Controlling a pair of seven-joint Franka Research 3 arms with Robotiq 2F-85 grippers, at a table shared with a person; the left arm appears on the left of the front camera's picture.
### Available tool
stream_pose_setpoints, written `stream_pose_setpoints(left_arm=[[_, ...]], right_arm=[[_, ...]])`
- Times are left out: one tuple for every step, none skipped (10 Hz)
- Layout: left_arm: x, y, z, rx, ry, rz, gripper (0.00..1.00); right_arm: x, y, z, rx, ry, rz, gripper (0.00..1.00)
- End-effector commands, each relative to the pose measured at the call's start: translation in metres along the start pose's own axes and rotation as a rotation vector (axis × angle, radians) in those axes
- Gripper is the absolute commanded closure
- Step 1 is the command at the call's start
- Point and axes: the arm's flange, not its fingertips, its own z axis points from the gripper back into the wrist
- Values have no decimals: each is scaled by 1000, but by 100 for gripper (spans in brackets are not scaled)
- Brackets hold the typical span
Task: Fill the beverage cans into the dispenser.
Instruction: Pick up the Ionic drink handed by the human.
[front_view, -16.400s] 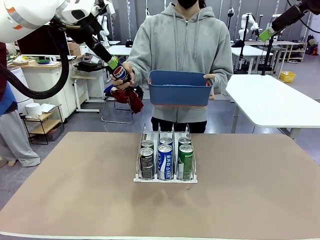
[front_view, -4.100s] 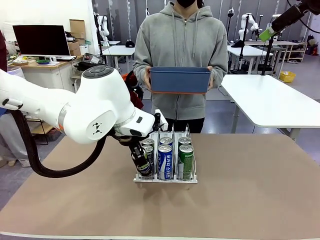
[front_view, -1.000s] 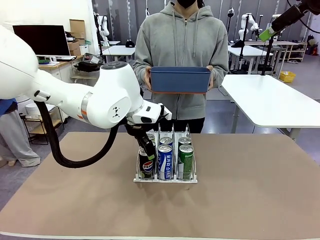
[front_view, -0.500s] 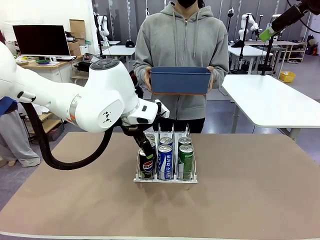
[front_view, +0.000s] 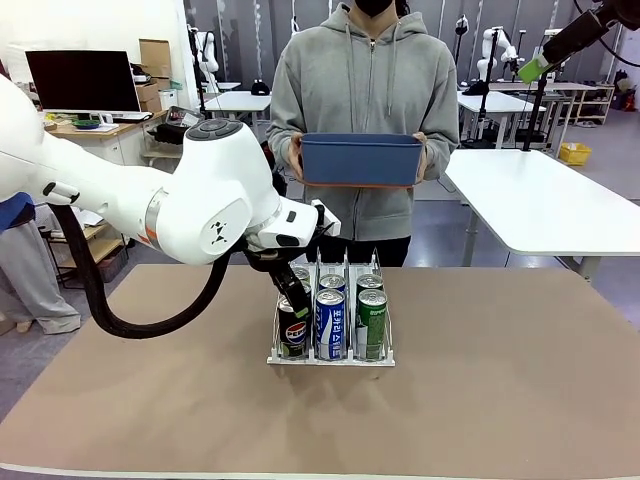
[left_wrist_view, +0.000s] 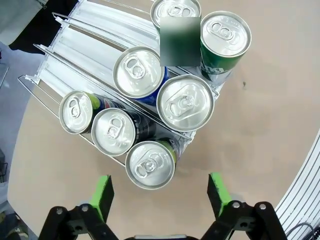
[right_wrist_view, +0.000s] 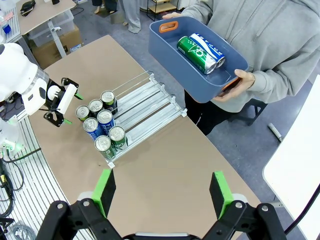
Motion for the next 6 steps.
stream_pose_setpoints(left_arm=[[1, 2, 2, -9, 5, 2, 0], [1, 2, 2, -9, 5, 2, 0], [1, 2, 2, -9, 5, 2, 0], [0, 0, 0, 0, 0, 0, 0], [-4, 8, 23, -12, -44, 30, 0], [-2, 24, 44, -60, -74, 55, 0]], right_arm=[[0, 1, 0, 3, 2, 1, 0], [0, 1, 0, 3, 2, 1, 0], [0, 1, 0, 3, 2, 1, 0], [0, 1, 0, 3, 2, 1, 0], [0, 1, 0, 3, 2, 1, 0], [0, 1, 0, 3, 2, 1, 0]])
